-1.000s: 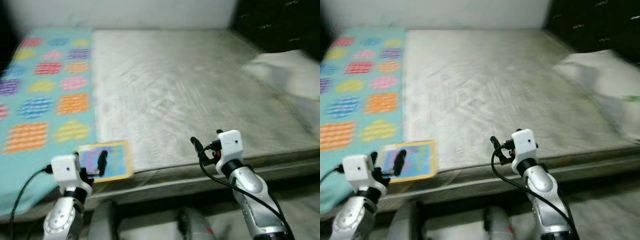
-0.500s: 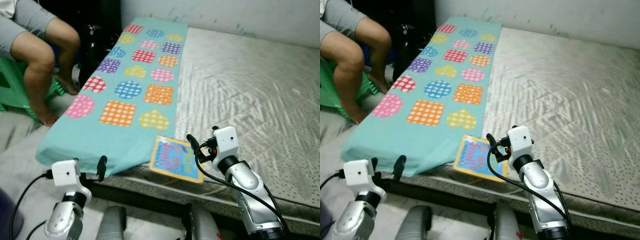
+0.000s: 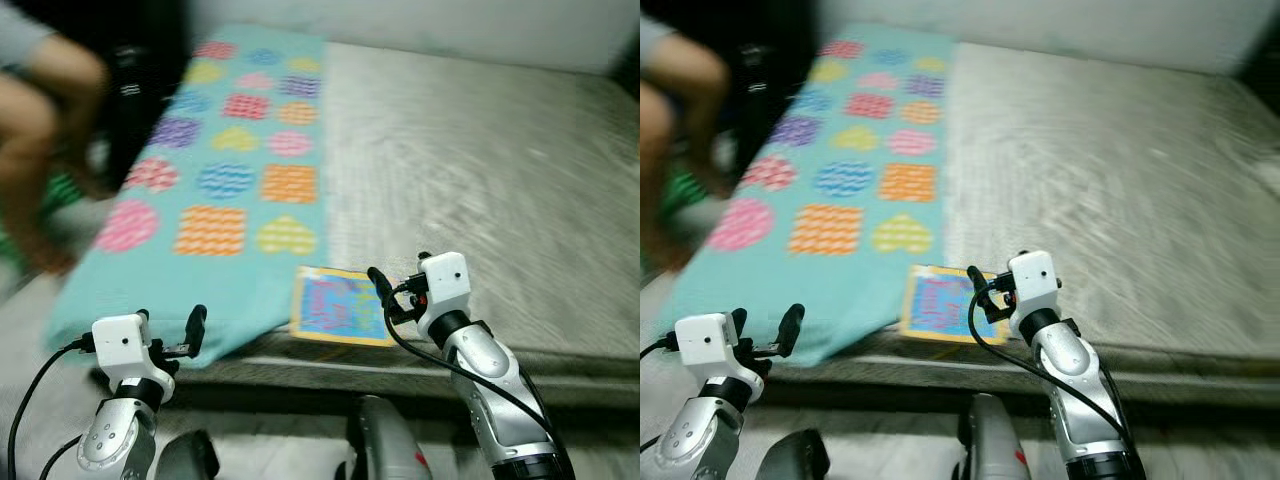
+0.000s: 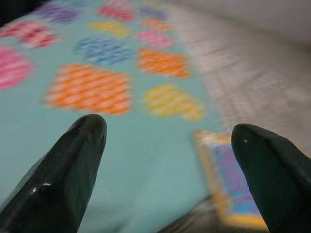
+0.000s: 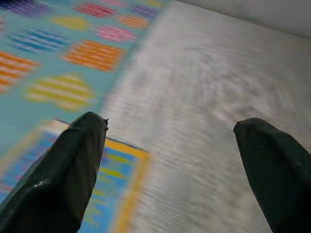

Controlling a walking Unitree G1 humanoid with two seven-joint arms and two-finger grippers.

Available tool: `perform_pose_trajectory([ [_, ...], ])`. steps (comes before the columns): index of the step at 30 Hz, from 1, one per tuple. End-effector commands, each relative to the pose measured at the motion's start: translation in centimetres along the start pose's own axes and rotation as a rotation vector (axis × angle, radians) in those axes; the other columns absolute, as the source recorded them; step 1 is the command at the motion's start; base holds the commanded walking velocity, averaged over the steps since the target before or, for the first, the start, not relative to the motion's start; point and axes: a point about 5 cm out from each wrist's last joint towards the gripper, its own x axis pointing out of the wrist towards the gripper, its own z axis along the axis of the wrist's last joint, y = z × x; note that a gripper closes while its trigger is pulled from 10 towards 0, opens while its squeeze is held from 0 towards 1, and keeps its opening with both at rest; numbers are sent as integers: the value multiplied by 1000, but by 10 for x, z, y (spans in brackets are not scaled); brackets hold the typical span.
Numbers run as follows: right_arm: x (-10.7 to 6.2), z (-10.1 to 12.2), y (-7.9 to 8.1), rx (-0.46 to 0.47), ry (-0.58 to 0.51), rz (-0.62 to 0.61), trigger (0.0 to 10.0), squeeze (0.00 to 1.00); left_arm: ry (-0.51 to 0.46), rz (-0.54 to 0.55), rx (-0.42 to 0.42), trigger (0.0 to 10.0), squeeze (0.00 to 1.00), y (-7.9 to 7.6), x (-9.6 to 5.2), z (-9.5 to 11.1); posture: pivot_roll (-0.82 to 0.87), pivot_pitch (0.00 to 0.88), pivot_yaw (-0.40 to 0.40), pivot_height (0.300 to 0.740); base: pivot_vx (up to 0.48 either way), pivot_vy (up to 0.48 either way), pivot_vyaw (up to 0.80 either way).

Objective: Clean up the room

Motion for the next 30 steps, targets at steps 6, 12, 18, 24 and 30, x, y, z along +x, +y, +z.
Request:
perform_pose_trajectory([
  [6,3,3,7,9,-10,16,10000,0,26,28,11,10000,0,9,-7,-5,-95,76,-67,572,131,0,-82],
  [12,2,3,7,8,-9,18,10000,0,37,48,14,10000,0,11,-8,-5,-94,77,-66,572,0,0,0],
  [18,-2,1,6,4,-1,13,10000,0,46,78,30,10000,0,22,-3,-1,-99,85,-69,572,0,0,0],
  [24,-7,1,4,-4,4,3,10000,0,143,63,-34,10000,0,30,6,-10,-116,102,-73,572,0,0,0],
  [30,-17,-1,-3,-23,22,-24,10000,0,211,30,-129,10000,0,31,16,-21,-150,126,-78,572,0,0,0],
])
